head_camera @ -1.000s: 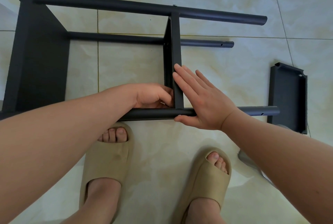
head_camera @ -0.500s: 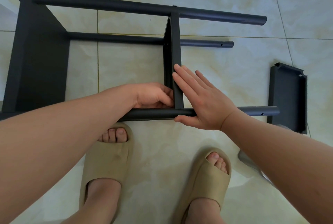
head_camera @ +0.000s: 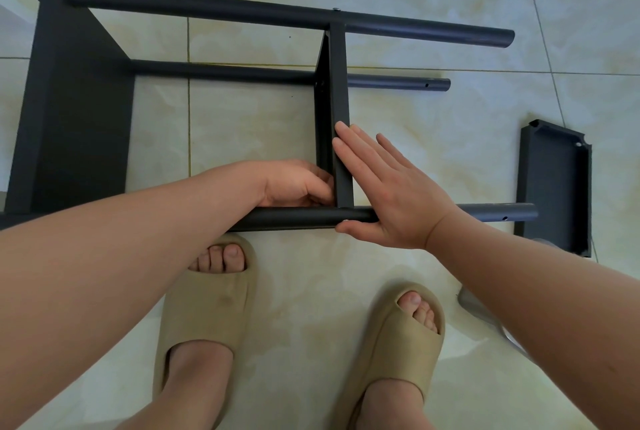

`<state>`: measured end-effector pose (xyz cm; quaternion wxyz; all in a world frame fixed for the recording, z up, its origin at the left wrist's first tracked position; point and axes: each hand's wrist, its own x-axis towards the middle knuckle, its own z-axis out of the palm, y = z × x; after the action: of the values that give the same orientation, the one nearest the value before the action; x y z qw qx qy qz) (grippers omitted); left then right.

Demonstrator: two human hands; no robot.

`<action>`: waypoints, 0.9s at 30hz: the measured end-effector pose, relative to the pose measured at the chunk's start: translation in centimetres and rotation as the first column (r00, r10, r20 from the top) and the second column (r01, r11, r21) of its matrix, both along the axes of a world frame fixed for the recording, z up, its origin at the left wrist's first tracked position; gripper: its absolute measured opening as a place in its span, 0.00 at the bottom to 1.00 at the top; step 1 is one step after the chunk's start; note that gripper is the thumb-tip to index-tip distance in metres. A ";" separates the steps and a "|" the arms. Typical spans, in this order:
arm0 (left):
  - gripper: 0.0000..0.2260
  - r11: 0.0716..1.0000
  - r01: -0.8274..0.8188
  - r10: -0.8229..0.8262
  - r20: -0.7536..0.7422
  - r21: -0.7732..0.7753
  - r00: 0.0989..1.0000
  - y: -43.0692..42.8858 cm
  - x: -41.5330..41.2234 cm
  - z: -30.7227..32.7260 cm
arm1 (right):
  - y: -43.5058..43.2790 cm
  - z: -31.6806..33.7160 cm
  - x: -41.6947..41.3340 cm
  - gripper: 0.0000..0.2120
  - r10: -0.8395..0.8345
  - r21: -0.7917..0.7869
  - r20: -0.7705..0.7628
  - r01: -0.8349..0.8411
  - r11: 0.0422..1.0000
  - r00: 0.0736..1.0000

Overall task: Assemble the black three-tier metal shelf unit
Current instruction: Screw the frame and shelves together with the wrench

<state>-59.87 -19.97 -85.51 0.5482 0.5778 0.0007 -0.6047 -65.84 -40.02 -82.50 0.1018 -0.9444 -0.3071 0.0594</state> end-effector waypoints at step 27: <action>0.08 0.999 -0.028 0.028 0.002 -0.026 1.000 0.0 0.0 0.1 | 0.0 0.0 0.0 0.46 -0.001 0.002 -0.004 0.001 1.000 1.000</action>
<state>-59.83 -19.97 -85.41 0.5642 0.5711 0.0001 -0.5963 -65.83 -40.00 -82.50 0.1032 -0.9443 -0.3064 0.0608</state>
